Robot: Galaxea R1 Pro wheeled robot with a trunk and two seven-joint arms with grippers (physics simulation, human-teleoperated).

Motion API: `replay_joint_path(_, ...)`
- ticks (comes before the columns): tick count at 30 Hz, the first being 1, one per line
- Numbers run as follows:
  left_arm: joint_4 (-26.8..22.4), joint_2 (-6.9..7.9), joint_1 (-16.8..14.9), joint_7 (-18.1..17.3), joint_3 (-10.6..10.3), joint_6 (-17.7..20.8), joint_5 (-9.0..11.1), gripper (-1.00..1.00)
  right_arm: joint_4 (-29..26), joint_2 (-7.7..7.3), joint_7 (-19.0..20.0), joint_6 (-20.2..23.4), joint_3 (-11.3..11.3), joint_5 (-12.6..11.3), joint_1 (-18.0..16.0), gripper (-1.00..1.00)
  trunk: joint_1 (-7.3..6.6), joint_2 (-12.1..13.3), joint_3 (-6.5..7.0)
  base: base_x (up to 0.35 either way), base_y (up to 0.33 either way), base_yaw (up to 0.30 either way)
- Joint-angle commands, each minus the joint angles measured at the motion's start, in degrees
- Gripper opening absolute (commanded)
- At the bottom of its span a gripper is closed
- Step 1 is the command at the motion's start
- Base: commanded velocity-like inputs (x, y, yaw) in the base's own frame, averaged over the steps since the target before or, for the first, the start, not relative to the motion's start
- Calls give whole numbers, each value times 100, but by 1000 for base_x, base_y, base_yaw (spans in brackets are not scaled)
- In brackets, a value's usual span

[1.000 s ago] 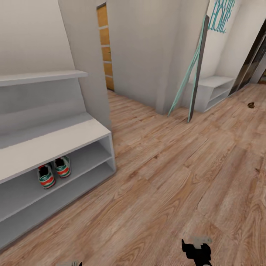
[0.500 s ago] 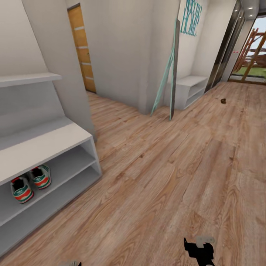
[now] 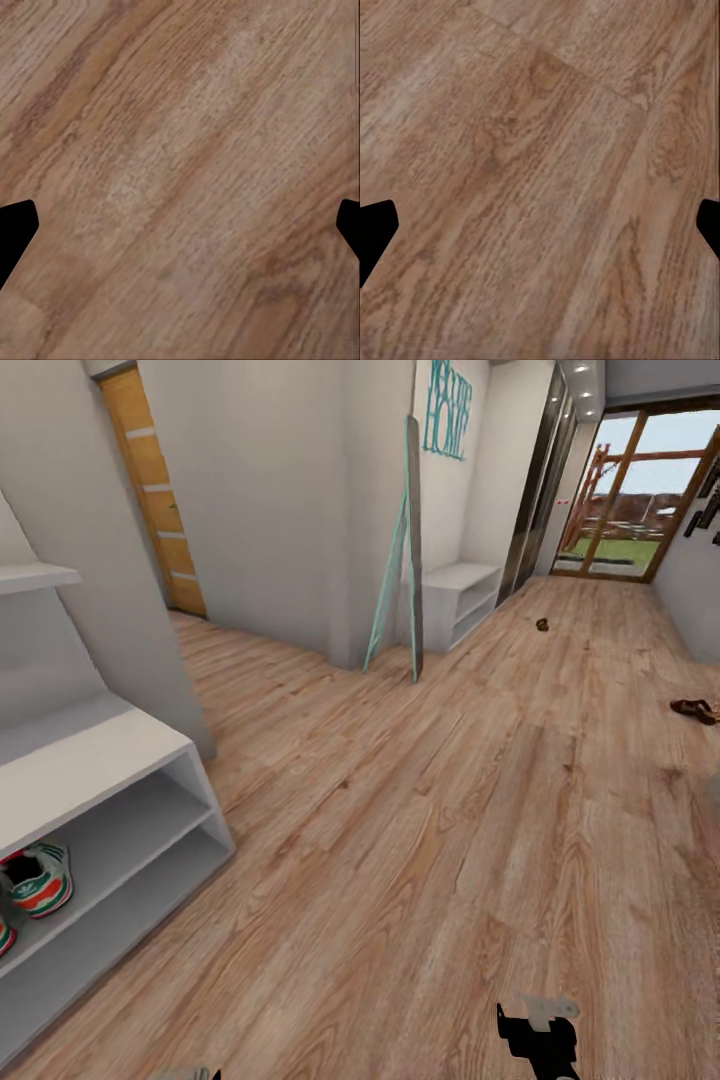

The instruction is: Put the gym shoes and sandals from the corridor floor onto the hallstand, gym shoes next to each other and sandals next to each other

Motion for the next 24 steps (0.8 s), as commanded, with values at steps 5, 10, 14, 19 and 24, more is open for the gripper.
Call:
replay_joint_path(5,3,-3,-2,-53,48,-15,-10,100,9,1,-23,-14,-40,61,-1,100,0,-2,-4,284,0,-300)
replay_joint_path(10,6,-3,-2,-53,46,-16,-13,100,9,7,-23,-14,-40,61,15,100,0,-2,-4,330,0,-300)
replay_joint_path(14,8,-3,-2,-53,47,-16,-15,100,9,9,-23,-15,-40,61,19,100,0,-2,-4,336,0,-300)
replay_joint_path(19,11,-3,-2,-53,45,-16,-15,100,9,10,-23,-15,-40,61,21,100,0,-2,-4,338,0,-300)
replay_joint_path(24,11,-3,-2,-53,44,-14,-15,100,9,10,-23,-14,-40,61,21,100,0,-2,-4,339,0,-300)
